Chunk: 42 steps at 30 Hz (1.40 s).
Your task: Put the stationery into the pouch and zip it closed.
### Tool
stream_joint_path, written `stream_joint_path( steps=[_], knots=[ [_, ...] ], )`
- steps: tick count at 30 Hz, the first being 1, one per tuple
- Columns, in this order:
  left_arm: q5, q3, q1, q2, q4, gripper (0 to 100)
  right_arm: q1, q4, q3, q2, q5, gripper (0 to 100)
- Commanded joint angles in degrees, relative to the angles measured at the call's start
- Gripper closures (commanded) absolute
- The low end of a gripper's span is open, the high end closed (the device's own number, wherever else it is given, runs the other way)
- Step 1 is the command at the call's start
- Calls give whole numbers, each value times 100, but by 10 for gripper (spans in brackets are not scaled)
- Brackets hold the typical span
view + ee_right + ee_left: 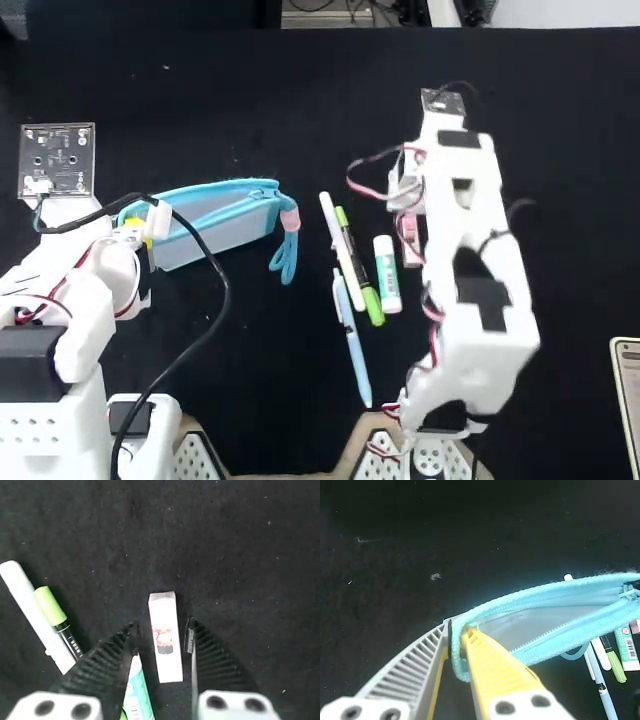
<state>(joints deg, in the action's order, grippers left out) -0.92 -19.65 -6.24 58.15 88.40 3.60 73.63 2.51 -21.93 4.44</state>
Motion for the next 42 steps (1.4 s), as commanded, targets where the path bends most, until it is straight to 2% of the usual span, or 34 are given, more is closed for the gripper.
stream_joint_path(
  steps=[1, 10, 14, 18, 23, 25, 27, 29, 38, 42],
  knots=[
    [-44, -163, -4, -26, -35, 970, 44, 659, 1473, -681, -44, 861],
    [-62, -163, -4, -26, -35, 970, -308, 1934, 3301, -2053, -70, 861],
    [-62, -171, -4, -26, -35, 970, -290, 1960, 3512, -2378, -88, 861],
    [-62, -242, -4, -26, -35, 970, -273, 1952, 3512, -2668, -563, 861],
    [-70, -444, -4, -26, -290, 970, 0, 1732, 3530, -2782, -738, 866],
    [-70, -532, -4, -26, -378, 970, 149, 1626, 3530, -2782, -765, 910],
    [-62, -567, -4, -26, -431, 970, 290, 1626, 3512, -2782, -765, 994],
    [-62, -558, -4, -26, -422, 970, 413, 1758, 3538, -2765, -826, 986],
    [-44, -558, 4, -26, -422, 970, 501, 2716, 3565, -1262, -1116, 988],
    [-44, -558, 4, -26, -413, 970, 475, 2708, 2659, 277, -1125, 988]
  ],
)
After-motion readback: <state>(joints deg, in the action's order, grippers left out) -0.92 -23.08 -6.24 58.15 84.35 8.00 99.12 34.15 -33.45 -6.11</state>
